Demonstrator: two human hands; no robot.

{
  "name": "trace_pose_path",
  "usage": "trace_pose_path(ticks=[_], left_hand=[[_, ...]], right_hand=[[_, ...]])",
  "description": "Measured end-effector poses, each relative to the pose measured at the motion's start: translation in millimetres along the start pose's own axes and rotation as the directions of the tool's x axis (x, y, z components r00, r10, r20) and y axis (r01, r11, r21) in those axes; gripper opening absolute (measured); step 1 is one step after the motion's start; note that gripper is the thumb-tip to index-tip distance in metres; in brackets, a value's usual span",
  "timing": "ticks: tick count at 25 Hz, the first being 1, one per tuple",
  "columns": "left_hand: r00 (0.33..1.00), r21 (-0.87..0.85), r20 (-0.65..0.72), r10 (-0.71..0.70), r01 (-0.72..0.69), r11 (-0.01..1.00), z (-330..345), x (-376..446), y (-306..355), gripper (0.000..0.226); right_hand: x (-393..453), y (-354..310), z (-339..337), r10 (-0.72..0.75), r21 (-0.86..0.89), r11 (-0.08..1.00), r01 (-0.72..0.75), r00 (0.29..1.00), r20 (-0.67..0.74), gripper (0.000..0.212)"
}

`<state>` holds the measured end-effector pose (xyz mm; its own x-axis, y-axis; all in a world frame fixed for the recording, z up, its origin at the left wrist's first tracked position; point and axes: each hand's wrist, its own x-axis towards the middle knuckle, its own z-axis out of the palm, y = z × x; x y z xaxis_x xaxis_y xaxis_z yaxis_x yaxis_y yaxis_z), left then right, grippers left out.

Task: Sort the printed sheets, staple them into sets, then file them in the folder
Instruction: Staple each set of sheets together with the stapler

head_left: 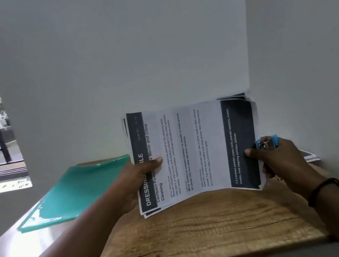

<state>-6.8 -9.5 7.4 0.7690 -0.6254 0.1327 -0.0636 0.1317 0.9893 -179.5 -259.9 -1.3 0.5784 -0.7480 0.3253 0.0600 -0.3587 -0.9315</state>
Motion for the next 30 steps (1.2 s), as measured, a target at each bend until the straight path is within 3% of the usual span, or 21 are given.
trace_pose_path(ticks=[3, 8, 11, 16, 22, 25, 28, 30], left_hand=[[0.999, 0.04, -0.042, -0.011, 0.013, 0.999, -2, -12, -7, 0.029], [0.996, 0.029, -0.057, 0.065, -0.064, 0.998, -8, -17, 1, 0.052], [0.983, 0.071, -0.155, 0.097, -0.087, 0.994, 2, -16, -5, 0.036], [0.986, 0.146, -0.123, 0.114, -0.096, 0.985, -2, -19, -12, 0.015], [0.999, 0.122, -0.013, -0.034, 0.035, 0.992, -5, -22, -26, 0.039], [1.0, 0.161, 0.017, -0.003, 0.0, 0.987, -7, -19, -32, 0.051], [0.999, 0.261, -0.02, 0.038, -0.032, 0.965, -5, -22, -32, 0.038], [0.988, 0.355, -0.046, 0.148, -0.123, 0.927, -3, -27, -31, 0.038]], right_hand=[[-3, 4, -1, 0.017, 0.023, 1.0, -0.018, 1.0, 0.007, 0.022], [-6, 6, 1, 0.024, 0.03, 0.999, -0.023, 1.0, -0.015, 0.022], [-8, 7, 2, 0.0, 0.069, 0.998, 0.004, 0.999, -0.051, 0.022], [-11, 11, 3, -0.006, 0.081, 0.997, 0.011, 0.998, -0.059, 0.019], [-8, 16, 3, 0.004, -0.009, 1.0, -0.005, 0.999, -0.033, 0.026], [-7, 18, 4, 0.043, -0.005, 0.999, -0.043, 0.999, -0.008, 0.028], [-5, 18, 6, 0.04, -0.006, 0.999, -0.041, 0.999, -0.026, 0.026], [-2, 15, 5, 0.03, 0.05, 0.998, -0.027, 0.998, -0.057, 0.024]])
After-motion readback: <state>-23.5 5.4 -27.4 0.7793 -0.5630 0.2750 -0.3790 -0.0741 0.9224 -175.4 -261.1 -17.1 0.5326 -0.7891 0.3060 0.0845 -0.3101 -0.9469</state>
